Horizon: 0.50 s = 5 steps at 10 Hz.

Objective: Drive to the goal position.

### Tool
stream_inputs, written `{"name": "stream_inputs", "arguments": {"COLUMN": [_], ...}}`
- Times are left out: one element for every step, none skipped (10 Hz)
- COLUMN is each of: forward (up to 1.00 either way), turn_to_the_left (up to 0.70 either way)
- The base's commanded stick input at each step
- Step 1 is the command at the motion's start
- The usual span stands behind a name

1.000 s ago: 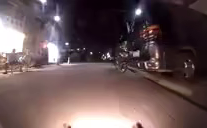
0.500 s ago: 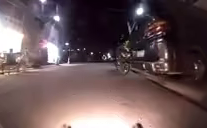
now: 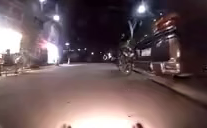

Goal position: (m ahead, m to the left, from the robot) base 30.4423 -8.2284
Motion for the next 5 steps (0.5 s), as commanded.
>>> {"name": "stream_inputs", "arguments": {"forward": [0.60,0.60,0.60,0.60,0.60], "turn_to_the_left": [0.00,0.00,0.00,0.00,0.00]}}
